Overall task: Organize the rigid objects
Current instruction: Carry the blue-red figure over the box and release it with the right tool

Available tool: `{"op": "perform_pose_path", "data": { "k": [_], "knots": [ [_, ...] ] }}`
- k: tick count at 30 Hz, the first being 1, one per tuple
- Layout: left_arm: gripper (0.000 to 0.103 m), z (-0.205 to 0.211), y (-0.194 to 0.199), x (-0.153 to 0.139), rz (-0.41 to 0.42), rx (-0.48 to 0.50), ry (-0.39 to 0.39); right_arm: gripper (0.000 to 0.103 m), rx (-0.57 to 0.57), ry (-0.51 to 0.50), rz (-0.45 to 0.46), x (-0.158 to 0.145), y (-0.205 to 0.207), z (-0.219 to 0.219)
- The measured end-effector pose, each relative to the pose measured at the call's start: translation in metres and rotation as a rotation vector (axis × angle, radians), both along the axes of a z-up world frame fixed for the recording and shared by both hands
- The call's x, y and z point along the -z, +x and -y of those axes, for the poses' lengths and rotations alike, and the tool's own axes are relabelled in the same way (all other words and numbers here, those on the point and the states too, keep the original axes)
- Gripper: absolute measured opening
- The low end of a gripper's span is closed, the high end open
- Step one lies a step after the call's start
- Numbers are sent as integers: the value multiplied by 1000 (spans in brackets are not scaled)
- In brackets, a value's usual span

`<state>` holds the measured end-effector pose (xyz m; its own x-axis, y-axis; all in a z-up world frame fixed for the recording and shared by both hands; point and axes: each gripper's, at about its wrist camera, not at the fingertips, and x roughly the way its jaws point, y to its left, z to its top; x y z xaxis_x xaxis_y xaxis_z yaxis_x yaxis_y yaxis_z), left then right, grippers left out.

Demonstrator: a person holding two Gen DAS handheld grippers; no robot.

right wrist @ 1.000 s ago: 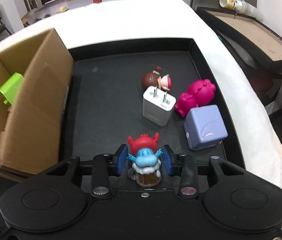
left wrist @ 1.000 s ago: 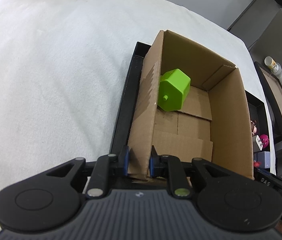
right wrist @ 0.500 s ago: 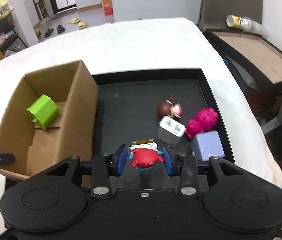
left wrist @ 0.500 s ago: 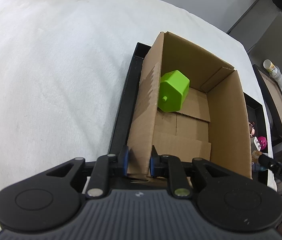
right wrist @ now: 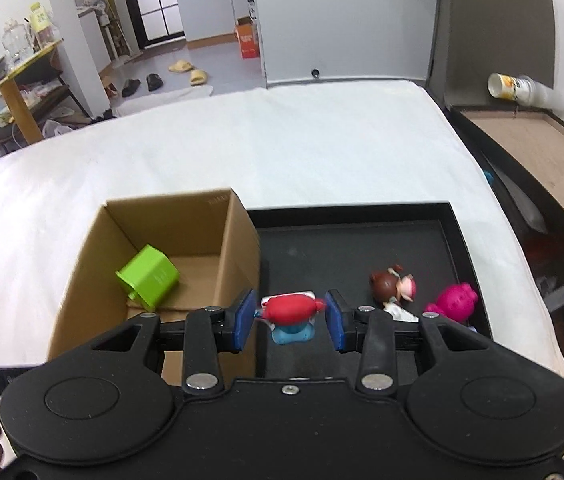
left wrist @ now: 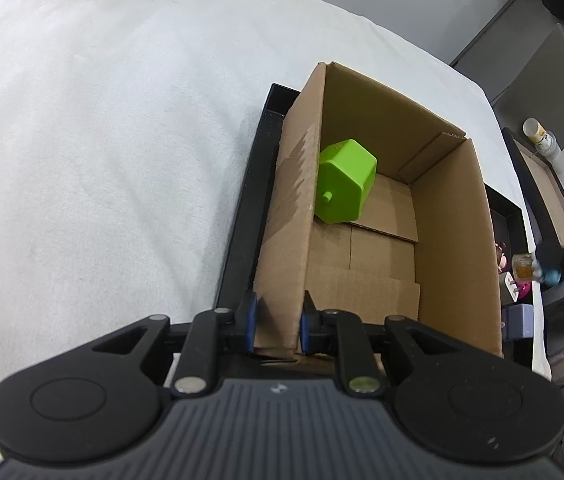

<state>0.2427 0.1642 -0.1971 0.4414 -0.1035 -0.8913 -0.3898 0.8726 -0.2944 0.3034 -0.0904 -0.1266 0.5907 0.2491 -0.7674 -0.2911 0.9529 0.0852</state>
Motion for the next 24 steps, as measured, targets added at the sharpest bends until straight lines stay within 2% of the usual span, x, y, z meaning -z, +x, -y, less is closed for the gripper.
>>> {"op": "perform_pose_path", "data": {
  "k": [11,24],
  "knots": [
    [20,-2,-1,0,3,17,-15,38,-70,31,25,-2,19,-40],
    [20,-5,0,3,3,32,-29,38,-101,54,26,-3,36,-65]
  ]
}}
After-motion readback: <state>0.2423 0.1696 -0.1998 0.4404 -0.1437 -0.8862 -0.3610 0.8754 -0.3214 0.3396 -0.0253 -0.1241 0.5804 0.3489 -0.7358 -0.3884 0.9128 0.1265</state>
